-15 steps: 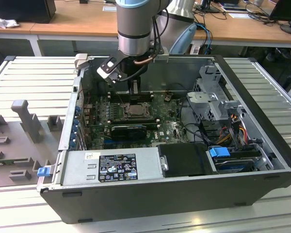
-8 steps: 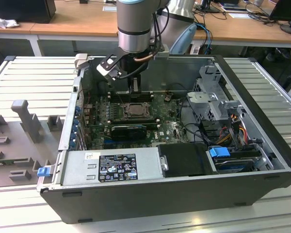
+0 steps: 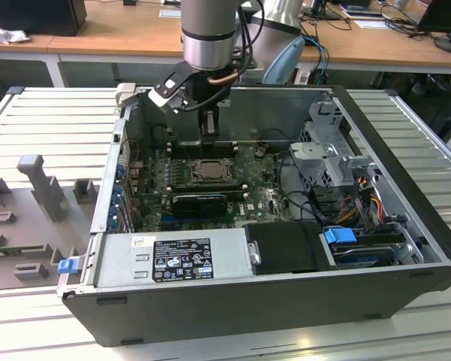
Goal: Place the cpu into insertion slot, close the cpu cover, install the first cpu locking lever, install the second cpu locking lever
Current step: 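Install the first cpu locking lever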
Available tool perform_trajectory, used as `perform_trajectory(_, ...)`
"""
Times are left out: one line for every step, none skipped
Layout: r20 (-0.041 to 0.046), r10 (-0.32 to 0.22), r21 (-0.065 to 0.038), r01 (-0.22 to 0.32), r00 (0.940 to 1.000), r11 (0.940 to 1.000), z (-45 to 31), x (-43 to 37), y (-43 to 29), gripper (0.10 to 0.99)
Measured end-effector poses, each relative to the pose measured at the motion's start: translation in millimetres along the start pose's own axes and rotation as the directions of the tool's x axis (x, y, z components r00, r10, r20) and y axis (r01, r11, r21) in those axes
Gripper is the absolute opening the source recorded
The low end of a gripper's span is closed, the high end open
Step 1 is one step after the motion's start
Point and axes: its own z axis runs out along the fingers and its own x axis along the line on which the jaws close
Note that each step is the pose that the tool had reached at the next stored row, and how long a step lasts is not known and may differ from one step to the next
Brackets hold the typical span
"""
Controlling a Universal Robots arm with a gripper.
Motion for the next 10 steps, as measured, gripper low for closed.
perform_trajectory(0.0003, 0.0, 0.0, 0.0, 1.0, 1.0, -5.8, 0.0, 0.2, 0.106)
perform_trajectory(0.0, -0.022, 0.0, 0.022, 0.9998, 0.9998, -5.9, 0.0, 0.2, 0.106)
perform_trajectory(-0.0006, -0.047, 0.0, 0.047, 0.9989, 0.9989, -5.9, 0.0, 0.1, 0.106)
perform_trajectory(-0.001, -0.068, 0.0, 0.068, 0.9977, 0.9977, -5.9, 0.0, 0.1, 0.106)
perform_trajectory(-0.0017, -0.093, 0.0, 0.093, 0.9956, 0.9956, -5.8, 0.0, 0.1, 0.106)
perform_trajectory(-0.0024, -0.123, 0.0, 0.123, 0.9924, 0.9924, -5.7, 0.0, 0.2, 0.106)
perform_trajectory(-0.0025, -0.141, 0.0, 0.141, 0.9899, 0.9899, -5.7, 0.0, 0.1, 0.106)
perform_trajectory(-0.0026, -0.16, 0.0, 0.16, 0.9871, 0.9871, -5.7, 0.0, 0.2, 0.106)
perform_trajectory(-0.0031, -0.188, 0.0, 0.188, 0.9822, 0.9822, -5.7, 0.0, 0.1, 0.106)
perform_trajectory(-0.0036, -0.207, 0.0, 0.207, 0.9783, 0.9784, -5.7, 0.0, 0.2, 0.106)
